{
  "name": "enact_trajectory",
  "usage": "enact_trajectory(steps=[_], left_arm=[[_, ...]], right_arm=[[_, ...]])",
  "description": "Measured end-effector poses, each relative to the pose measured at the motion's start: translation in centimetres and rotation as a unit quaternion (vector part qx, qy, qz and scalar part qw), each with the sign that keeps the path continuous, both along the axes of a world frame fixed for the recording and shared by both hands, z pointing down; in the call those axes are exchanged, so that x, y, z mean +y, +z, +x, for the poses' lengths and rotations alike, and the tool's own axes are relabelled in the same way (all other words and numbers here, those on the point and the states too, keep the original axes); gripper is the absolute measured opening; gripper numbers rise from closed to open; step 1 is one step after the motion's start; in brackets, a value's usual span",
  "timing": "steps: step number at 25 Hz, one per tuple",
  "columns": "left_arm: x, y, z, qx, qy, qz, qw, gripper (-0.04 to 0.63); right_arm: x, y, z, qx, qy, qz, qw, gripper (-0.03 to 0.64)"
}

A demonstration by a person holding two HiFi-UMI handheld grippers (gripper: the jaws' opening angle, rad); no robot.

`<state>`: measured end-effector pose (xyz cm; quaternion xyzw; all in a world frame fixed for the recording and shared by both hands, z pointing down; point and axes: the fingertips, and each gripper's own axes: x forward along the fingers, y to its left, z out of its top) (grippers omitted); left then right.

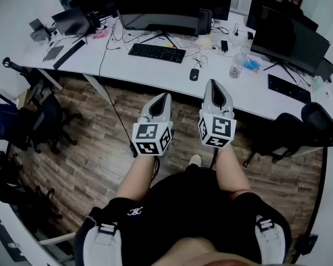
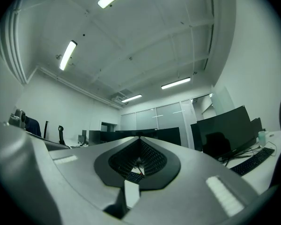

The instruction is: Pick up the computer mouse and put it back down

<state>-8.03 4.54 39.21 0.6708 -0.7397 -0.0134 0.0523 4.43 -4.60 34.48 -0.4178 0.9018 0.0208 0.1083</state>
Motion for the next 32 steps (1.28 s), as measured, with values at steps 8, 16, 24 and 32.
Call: enact_trajectory(steps=[8, 16, 24, 32], left_arm=[[-9.4, 0.6, -2.3, 0.01, -0.002, -0.009, 0.9999, 0.054], [-18.3, 1.5, -2.5, 0.015, 0.004, -0.014, 0.9998, 0.054], [-23.5, 2.7, -2.8, 0.027, 0.013, -0.025, 0.9992, 0.054], [-26.2, 4.5, -3.9, 0.036, 0.032, -0.045, 0.9978, 0.054]], right_arm=[[-8.7, 0.9, -2.2, 0.016, -0.002, -0.007, 1.0, -0.002], [-16.2, 1.7, -3.1, 0.019, -0.006, -0.009, 1.0, -0.002], [-20.7, 2.5, -3.9, 0.026, -0.008, -0.012, 1.0, -0.002], [-22.3, 3.8, -4.3, 0.042, 0.014, -0.023, 0.999, -0.002]])
